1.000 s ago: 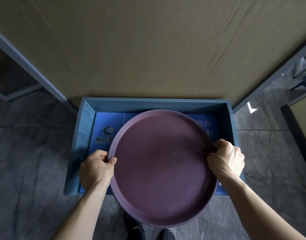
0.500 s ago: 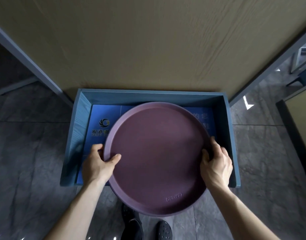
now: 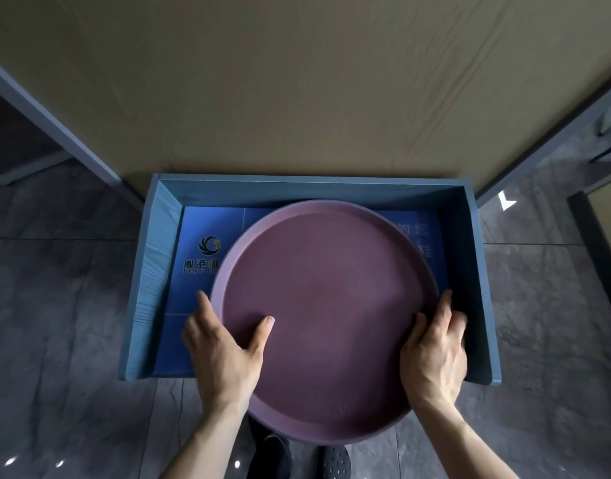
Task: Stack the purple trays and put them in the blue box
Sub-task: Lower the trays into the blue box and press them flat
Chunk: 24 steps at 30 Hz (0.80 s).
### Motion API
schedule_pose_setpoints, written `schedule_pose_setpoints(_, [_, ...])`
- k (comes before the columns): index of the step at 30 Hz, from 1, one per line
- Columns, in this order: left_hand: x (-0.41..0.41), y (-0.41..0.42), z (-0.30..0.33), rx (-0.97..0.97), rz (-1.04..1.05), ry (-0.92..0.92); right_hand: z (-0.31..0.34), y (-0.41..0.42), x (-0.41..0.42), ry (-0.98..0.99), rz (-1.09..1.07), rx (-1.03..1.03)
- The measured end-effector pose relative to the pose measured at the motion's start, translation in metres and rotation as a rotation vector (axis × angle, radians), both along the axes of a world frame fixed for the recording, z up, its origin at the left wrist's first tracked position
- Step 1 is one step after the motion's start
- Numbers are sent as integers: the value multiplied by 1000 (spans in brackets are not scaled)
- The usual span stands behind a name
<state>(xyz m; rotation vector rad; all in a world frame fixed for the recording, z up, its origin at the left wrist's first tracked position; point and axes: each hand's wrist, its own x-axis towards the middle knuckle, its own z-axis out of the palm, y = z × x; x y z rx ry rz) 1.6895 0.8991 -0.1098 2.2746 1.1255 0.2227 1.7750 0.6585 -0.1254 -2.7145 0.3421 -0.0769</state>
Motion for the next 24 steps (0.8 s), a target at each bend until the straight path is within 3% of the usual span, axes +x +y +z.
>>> schedule_pose_setpoints(9, [2, 4, 0, 29, -34, 52, 6, 2, 3, 40, -2, -59])
schedule_pose_setpoints(12, [4, 6, 9, 115, -87, 97, 13, -1, 4, 10, 139, -178])
schedule_pose_setpoints(16, [6, 6, 17, 324, -313, 158, 16, 1, 4, 41, 463, -298])
schedule_pose_setpoints(20, [13, 5, 15, 385, -563, 212, 13, 3, 5, 95, 472, -302])
schedule_pose_setpoints(24, [14, 1, 16, 309, -594, 219, 16, 2, 7, 126, 485, -298])
